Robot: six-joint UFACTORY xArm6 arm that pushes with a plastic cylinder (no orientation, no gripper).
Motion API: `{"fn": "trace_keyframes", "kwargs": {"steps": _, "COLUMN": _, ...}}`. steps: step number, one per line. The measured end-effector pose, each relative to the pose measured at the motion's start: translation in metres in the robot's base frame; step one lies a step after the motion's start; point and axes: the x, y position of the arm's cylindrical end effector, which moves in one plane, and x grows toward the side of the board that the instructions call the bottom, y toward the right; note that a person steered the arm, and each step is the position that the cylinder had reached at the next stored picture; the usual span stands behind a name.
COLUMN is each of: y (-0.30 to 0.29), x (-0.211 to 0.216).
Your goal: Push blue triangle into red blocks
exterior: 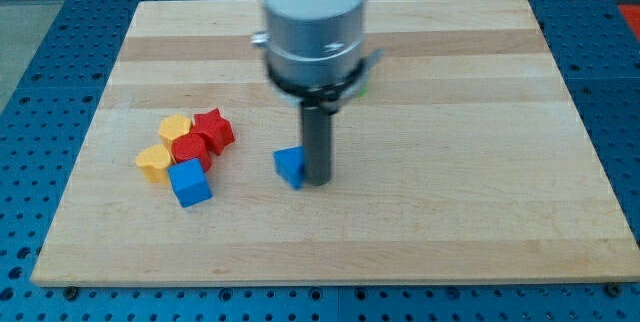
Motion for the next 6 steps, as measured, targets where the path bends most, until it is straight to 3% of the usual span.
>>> {"fn": "trace_keyframes", "kwargs": {"steps": 1, "y": -0.044, "x": 0.0}}
{"fn": "trace_keyframes", "kwargs": {"steps": 3, "y": 0.025, "x": -0.021}}
{"fn": "trace_keyframes", "kwargs": {"steps": 4, "y": 0.018, "x": -0.031}}
{"fn": "trace_keyframes", "kwargs": {"steps": 6, "y": -0.07, "x": -0.009}}
